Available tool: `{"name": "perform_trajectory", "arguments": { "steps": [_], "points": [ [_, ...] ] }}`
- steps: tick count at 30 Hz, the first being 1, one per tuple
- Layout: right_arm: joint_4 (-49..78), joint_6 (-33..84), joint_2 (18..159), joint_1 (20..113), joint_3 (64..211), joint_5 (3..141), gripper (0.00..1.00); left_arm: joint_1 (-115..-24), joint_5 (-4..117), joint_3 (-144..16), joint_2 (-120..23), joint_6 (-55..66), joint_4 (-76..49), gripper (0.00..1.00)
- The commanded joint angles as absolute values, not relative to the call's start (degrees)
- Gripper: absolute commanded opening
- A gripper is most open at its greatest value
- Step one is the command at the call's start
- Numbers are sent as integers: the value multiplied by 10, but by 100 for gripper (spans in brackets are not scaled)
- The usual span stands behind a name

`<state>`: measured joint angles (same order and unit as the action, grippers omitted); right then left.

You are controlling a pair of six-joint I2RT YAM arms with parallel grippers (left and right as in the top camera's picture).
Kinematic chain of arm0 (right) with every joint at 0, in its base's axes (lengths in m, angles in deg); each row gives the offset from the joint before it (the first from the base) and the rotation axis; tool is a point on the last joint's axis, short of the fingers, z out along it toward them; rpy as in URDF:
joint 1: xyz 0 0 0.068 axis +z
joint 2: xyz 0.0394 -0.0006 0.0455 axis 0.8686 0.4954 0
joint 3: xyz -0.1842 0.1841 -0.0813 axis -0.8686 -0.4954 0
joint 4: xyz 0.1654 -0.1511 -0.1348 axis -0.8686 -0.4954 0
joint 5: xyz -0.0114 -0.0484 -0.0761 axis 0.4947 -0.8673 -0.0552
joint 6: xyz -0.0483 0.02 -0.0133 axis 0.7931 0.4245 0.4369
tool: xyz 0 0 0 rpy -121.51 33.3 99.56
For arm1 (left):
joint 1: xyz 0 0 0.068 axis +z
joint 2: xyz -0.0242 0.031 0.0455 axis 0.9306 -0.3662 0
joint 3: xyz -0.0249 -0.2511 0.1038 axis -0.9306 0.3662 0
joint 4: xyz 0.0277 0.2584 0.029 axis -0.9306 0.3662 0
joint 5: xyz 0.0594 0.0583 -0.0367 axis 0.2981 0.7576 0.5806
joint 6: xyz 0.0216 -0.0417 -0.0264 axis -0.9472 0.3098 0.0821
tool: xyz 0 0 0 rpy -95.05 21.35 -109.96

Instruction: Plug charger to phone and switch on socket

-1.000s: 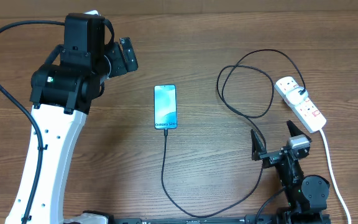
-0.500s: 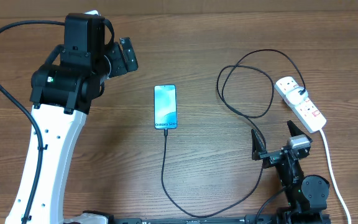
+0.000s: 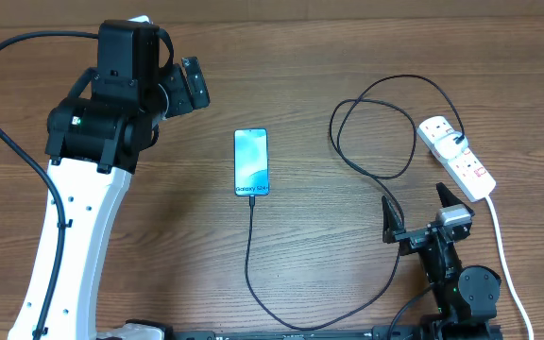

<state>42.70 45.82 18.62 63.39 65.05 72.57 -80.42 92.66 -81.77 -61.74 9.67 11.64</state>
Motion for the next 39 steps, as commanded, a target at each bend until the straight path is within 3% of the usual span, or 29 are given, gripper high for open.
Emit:
{"name": "perform_trajectory", "arguments": {
  "steps": [1,17,28,35,39],
  "points": [
    [429,455,181,636,644,718,100,-805,934,-816,-619,102,116,100],
    [429,455,181,636,644,718,100,-806,917,-804,-616,99,240,100],
    [429,455,181,636,644,718,100,-798,894,-546,-510,101,27,100],
    [429,455,181,636,645,718,100,-766,875,-444,-359,100,19,100],
    [429,455,181,636,645,718,100,-736,849,-422,-279,38,19,100]
  ]
}}
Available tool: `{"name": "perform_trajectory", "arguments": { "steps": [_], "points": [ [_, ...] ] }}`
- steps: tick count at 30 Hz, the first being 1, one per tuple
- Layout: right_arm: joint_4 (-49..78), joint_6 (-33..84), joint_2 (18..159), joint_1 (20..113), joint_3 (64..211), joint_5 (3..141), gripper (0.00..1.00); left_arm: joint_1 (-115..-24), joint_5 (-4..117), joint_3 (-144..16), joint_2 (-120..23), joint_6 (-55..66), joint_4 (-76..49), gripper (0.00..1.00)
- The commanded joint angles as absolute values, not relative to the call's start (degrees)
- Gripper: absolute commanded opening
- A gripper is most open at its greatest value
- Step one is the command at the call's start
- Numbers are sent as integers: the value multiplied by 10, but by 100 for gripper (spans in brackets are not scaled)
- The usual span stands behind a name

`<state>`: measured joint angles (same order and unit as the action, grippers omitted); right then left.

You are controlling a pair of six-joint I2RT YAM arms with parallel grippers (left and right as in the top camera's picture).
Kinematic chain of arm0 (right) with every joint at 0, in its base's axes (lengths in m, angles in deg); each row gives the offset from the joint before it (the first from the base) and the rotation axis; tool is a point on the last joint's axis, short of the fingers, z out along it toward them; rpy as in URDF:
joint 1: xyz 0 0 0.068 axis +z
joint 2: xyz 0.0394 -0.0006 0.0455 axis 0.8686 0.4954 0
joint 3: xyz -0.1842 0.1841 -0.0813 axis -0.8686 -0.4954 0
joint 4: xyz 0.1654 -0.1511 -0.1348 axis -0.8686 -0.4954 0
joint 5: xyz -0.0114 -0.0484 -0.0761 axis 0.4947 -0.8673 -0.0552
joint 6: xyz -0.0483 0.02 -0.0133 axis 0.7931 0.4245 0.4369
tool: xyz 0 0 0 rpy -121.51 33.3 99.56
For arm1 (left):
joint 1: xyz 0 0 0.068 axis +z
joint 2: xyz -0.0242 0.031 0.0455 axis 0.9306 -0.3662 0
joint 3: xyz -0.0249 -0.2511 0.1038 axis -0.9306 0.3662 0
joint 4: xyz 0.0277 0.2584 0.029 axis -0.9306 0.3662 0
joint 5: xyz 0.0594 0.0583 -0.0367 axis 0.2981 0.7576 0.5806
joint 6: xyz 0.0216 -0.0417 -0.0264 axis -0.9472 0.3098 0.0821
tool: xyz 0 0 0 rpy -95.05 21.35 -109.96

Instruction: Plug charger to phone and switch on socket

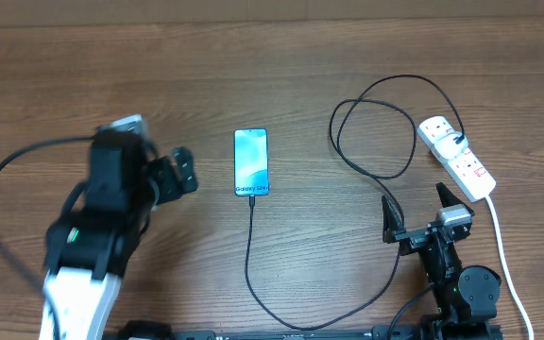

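A phone [251,162] with a lit blue screen lies face up mid-table. A black charger cable [249,247] runs from its near end, loops along the front edge and curls up to a plug in the white socket strip [456,157] at the right. My left gripper [184,172] hangs left of the phone, a short gap away; its jaws look slightly apart but motion blur hides the state. My right gripper [416,200] stands open near the front right, below the strip, with nothing between its fingers.
The white lead [504,255] of the socket strip trails down the right edge toward the front. Cable loops [376,127] lie between the phone and the strip. The left arm's black hose [8,175] arcs over the left side.
My left arm has drawn back from the far left toward the front; its gripper now sits lower, level with the phone. The right arm, phone, cable and strip have not moved.
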<state>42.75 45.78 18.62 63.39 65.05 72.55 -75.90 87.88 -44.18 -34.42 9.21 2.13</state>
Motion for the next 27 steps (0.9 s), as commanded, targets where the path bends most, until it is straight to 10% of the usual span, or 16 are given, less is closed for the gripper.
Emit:
{"name": "perform_trajectory", "arguments": {
  "steps": [1,27],
  "points": [
    [429,455,181,636,645,718,100,-729,837,-417,-259,15,19,100],
    [429,455,181,636,644,718,100,-708,754,-290,-53,-104,-101,99]
  ]
}}
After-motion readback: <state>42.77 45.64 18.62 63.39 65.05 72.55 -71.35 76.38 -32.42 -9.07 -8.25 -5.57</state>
